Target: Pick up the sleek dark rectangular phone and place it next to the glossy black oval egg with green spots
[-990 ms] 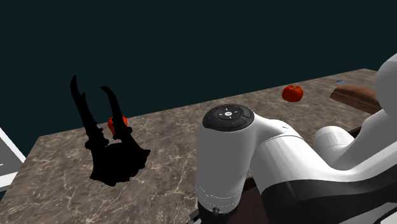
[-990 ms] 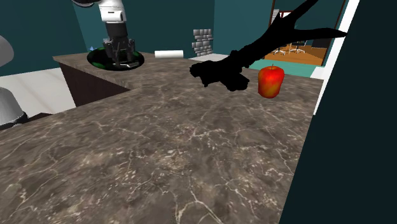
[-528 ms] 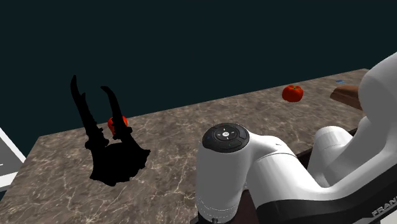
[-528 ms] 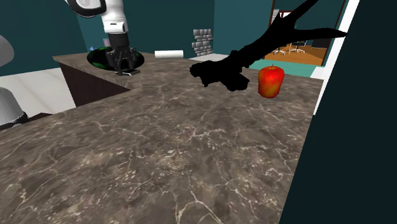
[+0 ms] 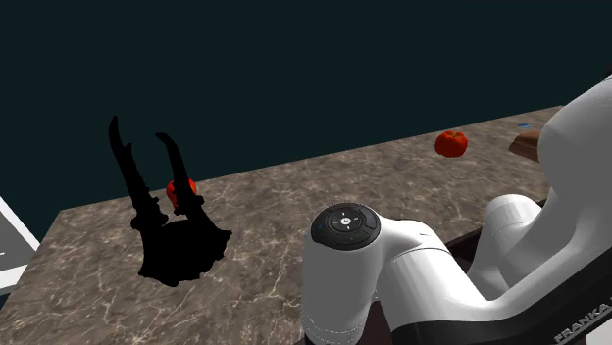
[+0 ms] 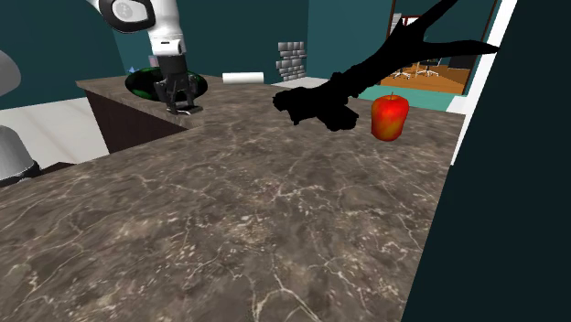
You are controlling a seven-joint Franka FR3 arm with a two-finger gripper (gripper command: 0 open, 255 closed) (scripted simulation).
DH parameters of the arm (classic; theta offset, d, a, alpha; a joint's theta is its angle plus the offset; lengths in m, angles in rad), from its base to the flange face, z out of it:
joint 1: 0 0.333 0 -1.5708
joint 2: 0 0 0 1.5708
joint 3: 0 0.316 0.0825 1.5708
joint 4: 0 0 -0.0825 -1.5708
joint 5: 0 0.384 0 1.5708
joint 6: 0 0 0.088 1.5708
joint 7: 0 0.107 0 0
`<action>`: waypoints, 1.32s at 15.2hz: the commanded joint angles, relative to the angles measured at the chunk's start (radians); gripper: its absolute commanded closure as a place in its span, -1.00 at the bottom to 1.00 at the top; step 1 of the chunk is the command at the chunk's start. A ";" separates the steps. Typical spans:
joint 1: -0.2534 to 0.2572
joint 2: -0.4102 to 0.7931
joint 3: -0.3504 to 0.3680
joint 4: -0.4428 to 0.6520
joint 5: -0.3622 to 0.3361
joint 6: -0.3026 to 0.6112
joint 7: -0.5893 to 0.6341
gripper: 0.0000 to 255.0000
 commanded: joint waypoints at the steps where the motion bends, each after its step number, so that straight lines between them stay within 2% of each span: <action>1: 0.000 0.000 0.000 0.000 0.000 0.001 0.000 1.00; 2: 0.000 0.000 0.000 0.000 0.000 0.001 0.000 1.00; 3: 0.000 0.001 0.000 0.000 0.000 0.001 0.000 -1.00; 8: 0.000 0.001 0.000 0.000 0.000 0.001 0.000 -1.00; 12: 0.021 -0.102 -0.060 0.061 0.014 -0.159 -0.023 -1.00; 20: 0.022 -0.101 -0.061 0.061 0.014 -0.159 -0.022 -1.00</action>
